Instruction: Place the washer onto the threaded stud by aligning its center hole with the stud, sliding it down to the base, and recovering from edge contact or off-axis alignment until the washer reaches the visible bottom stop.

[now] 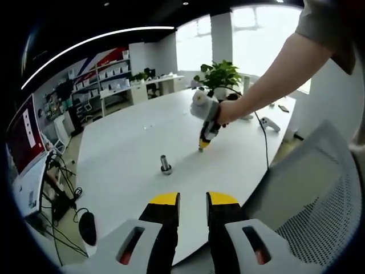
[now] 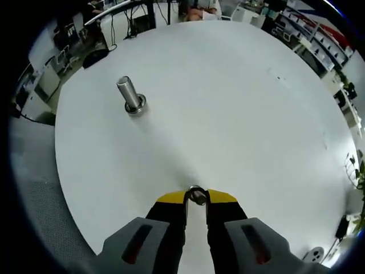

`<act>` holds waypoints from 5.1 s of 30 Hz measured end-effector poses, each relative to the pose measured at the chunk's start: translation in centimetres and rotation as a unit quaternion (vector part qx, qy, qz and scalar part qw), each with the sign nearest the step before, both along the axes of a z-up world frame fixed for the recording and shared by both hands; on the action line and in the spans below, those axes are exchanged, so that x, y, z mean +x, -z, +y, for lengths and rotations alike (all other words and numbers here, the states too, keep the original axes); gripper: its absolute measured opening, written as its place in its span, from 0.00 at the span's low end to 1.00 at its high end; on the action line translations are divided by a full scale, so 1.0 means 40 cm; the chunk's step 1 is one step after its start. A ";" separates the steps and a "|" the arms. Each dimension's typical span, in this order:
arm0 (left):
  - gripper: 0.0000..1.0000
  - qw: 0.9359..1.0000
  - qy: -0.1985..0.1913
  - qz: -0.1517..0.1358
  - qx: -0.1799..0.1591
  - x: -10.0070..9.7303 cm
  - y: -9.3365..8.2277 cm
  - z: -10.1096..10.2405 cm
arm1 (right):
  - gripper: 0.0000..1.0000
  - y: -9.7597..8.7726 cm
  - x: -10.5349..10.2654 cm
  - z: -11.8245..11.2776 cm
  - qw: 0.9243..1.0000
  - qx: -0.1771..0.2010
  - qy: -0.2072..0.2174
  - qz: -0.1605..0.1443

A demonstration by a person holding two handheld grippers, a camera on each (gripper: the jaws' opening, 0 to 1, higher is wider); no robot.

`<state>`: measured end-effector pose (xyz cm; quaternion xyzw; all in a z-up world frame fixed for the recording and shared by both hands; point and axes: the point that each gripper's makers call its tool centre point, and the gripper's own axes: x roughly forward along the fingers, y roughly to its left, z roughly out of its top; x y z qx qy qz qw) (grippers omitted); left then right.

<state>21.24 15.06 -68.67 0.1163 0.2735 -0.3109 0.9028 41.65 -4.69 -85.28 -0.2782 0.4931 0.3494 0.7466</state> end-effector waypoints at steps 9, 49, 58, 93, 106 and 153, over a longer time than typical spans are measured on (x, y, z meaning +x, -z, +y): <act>0.16 1.000 -0.003 0.002 0.001 0.001 0.001 0.002 | 0.14 0.008 -0.027 0.009 1.000 -0.003 -0.005 0.006; 0.16 1.000 -0.010 -0.001 0.020 0.002 0.008 0.010 | 0.22 -0.202 -0.122 -0.062 0.990 0.099 0.026 -0.095; 0.17 1.000 -0.006 -0.002 0.023 0.002 0.009 0.007 | 0.22 -0.279 -0.200 -0.061 0.980 0.155 0.040 -0.121; 0.17 0.999 -0.031 -0.017 0.009 0.008 -0.012 0.020 | 0.28 -0.440 -0.452 -0.075 0.934 0.291 0.112 -0.174; 0.18 0.999 -0.038 -0.014 0.003 0.008 -0.012 0.024 | 0.29 -0.435 -0.466 -0.074 0.933 0.286 0.108 -0.191; 0.18 1.000 0.000 -0.001 -0.027 -0.014 -0.010 -0.014 | 0.31 -0.410 -0.445 -0.131 0.937 0.240 0.154 -0.204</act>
